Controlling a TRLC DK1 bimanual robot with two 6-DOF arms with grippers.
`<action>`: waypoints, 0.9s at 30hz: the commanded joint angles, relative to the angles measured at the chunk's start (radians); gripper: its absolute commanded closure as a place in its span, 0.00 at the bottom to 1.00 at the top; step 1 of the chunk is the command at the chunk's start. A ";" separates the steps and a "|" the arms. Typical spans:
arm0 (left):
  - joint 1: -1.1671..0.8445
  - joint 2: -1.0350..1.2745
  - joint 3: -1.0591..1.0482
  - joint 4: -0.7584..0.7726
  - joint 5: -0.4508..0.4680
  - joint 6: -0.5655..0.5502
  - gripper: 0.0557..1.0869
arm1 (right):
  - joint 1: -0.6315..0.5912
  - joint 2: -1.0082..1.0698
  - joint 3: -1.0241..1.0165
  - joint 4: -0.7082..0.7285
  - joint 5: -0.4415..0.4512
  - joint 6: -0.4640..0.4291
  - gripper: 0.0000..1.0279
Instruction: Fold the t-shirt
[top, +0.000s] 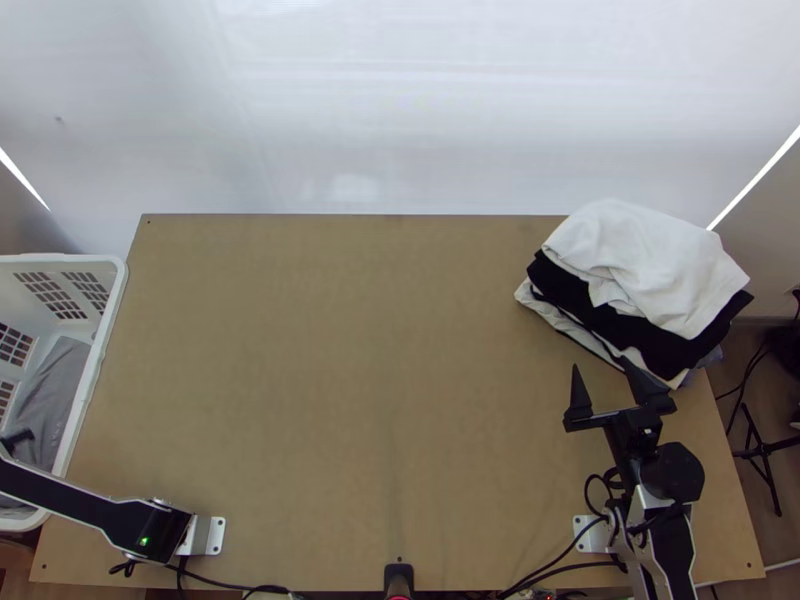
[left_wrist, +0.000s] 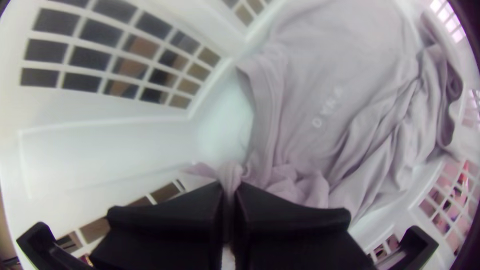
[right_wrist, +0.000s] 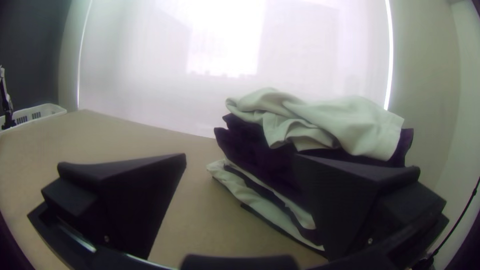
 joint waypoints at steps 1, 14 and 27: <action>-0.034 -0.176 0.076 -0.160 0.184 -0.194 0.96 | -0.001 0.000 0.000 0.000 0.000 0.002 0.04; -0.182 -0.612 0.200 -0.432 0.520 -0.481 0.96 | 0.000 0.000 0.000 0.000 0.000 0.002 0.04; -0.489 -0.920 0.168 -0.553 0.565 -0.525 0.96 | 0.000 0.000 0.000 0.000 0.000 0.002 0.04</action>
